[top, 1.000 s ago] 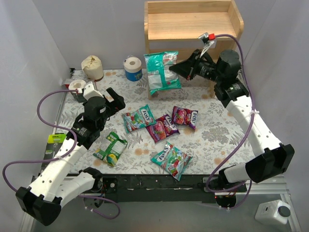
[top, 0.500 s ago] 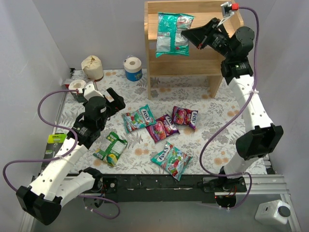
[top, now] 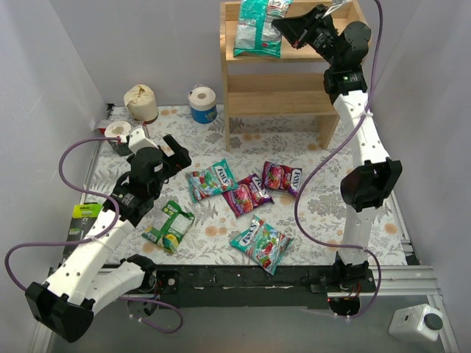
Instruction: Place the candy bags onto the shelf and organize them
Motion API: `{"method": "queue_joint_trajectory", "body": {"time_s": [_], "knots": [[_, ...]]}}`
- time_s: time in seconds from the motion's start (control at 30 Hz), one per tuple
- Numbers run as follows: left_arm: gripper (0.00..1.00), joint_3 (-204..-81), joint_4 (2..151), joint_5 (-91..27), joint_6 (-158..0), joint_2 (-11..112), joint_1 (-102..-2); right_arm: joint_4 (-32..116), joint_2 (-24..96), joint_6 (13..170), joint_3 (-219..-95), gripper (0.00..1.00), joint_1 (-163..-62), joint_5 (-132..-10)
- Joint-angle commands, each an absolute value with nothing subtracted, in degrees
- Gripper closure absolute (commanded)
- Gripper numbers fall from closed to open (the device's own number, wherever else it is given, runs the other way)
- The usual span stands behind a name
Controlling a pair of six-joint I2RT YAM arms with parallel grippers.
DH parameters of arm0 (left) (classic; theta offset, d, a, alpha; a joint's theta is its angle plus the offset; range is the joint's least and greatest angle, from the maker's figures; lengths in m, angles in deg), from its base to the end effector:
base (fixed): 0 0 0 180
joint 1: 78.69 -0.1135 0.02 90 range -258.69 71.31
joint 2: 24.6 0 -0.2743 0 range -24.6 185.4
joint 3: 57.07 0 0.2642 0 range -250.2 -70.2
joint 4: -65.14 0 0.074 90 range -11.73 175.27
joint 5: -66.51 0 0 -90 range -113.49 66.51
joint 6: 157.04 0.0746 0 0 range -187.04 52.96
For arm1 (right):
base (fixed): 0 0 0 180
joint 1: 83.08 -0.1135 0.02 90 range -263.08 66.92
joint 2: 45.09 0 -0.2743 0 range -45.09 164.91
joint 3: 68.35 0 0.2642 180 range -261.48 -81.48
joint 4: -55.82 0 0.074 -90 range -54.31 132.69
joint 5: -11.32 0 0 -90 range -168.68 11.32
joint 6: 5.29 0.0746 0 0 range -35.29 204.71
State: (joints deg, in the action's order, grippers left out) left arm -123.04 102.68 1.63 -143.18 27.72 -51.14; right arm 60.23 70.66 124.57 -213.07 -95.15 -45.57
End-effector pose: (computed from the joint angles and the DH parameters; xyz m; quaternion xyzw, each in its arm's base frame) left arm 0.2261 -0.0822 0.3356 -0.4447 0.6968 -0.3060 0.4722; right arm 0.4651 0.1411 0.5636 -0.1344 0.5015 0.4910 0.6996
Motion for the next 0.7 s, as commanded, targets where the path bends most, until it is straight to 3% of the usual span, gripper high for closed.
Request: {"method": "queue_joint_trajectory", "body": {"time_s": [0.0,0.03,0.07,0.1,0.27,0.43,0.67], "knots": [[0.02,-122.1,102.9,2.4,-143.2,27.8,-51.0,64.9,71.3,123.8,-216.0,0.99,-94.9,-48.3],[0.02,-122.1,102.9,2.4,-143.2,27.9,-51.0,64.9,71.5,123.7,-216.2,0.99,-94.9,-48.4],[0.02,-122.0,102.8,2.3,-143.2,28.0,-51.0,64.9,71.9,123.5,-216.5,0.01,-94.8,-48.4],[0.02,-122.0,102.9,2.3,-143.2,28.1,-51.0,64.8,72.5,123.2,-217.0,0.98,-94.9,-48.2],[0.02,-121.9,102.9,2.2,-143.4,28.3,-51.0,66.7,76.1,124.3,-218.2,0.99,-94.3,-46.3],[0.02,-121.6,102.9,2.0,-143.6,28.1,-51.0,66.6,78.8,124.9,-218.8,0.89,-93.9,-44.0],[0.02,-121.6,102.6,1.6,-143.8,28.9,-51.0,63.2,78.1,121.3,-218.3,0.57,-93.8,-46.6]]}}
